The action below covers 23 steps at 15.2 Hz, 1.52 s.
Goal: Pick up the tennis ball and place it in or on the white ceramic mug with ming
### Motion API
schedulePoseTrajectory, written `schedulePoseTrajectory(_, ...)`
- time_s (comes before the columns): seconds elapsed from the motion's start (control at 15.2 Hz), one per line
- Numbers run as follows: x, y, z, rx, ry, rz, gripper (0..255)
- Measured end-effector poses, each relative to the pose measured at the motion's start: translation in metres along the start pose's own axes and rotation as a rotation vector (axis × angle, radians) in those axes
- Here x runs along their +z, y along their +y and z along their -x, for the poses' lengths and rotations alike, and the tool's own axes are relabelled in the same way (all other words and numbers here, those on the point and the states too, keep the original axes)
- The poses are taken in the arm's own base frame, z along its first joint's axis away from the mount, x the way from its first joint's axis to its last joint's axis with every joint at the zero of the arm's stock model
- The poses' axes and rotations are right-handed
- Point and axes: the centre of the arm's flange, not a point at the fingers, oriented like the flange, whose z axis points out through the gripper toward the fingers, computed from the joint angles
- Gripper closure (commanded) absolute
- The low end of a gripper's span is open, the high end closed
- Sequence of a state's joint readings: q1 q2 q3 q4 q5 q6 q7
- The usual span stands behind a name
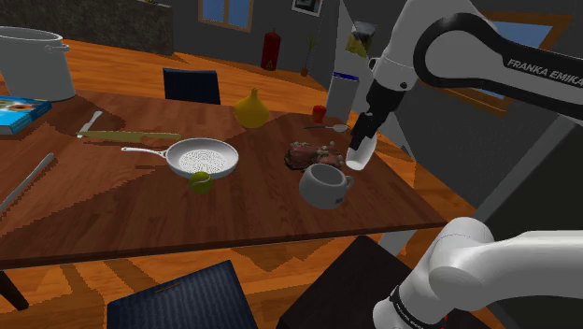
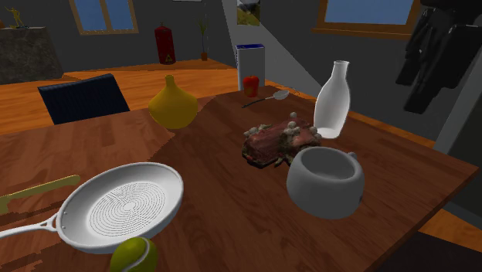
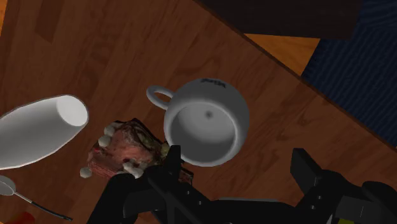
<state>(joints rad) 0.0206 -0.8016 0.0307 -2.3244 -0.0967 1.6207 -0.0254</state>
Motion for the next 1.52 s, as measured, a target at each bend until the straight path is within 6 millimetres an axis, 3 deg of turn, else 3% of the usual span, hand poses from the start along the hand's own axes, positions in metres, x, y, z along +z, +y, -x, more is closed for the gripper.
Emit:
schedulePoseTrajectory(0.26, 0.017, -0.012, -0.014, -0.003, 0.009, -0.016, 0)
schedulePoseTrajectory(1.52, 0.143, -0.131, -0.162, -0.02, 0.108, -0.168, 0)
